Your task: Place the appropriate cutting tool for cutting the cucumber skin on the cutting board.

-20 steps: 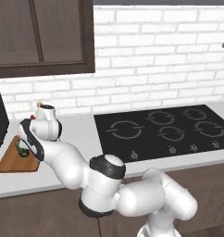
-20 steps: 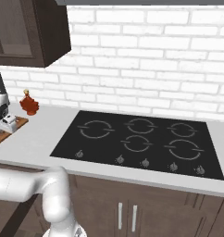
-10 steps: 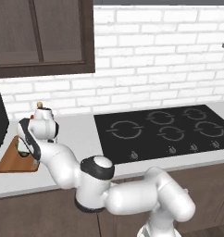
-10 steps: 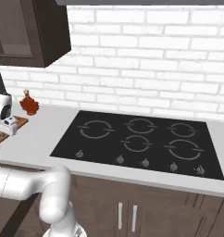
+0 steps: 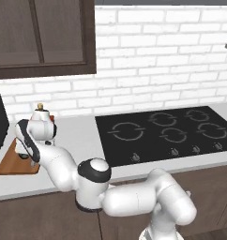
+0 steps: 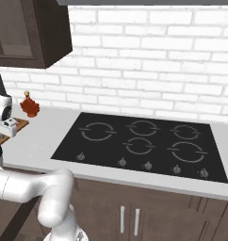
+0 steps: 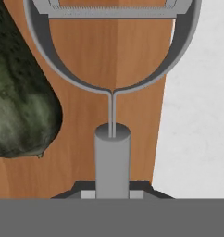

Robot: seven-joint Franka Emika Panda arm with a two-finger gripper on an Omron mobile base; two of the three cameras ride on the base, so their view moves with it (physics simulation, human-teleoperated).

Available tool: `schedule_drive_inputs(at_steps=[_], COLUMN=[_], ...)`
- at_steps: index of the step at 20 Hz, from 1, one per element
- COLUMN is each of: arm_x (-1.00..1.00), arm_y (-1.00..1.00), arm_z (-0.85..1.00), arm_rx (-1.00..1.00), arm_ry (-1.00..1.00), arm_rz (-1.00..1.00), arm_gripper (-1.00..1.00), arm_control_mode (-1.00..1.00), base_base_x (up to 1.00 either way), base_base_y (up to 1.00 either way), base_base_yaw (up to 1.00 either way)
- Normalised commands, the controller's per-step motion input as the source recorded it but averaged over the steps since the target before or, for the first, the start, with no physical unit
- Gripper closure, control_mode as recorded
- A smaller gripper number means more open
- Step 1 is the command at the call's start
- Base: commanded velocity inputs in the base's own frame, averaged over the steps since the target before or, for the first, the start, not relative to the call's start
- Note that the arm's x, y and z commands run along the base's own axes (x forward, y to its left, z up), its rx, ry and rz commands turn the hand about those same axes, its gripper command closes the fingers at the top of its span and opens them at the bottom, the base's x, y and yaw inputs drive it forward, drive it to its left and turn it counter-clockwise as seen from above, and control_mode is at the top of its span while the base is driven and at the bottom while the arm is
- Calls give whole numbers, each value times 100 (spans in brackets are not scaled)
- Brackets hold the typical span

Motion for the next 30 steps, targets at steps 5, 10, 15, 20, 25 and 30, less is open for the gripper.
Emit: schedule_drive_inputs(at_steps=[5,10,15,20,25,30], arm_x=[0,0,-9,-15,-67,-97], arm_y=[10,0,-3,-5,-77,-100], arm_z=[-6,-8,4,34,85,43], arm_rx=[0,0,0,0,0,-6], arm_ry=[2,5,1,0,-5,-10], arm_rz=[0,0,0,0,0,2], arm_gripper=[100,-100,-100,-100,-100,-100], arm_control_mode=[-100,-100,-100,-100,-100,-100], base_base_x=[0,0,0,0,0,0], base_base_y=[0,0,0,0,0,0], base_base_yaw=[0,0,0,0,0,0])
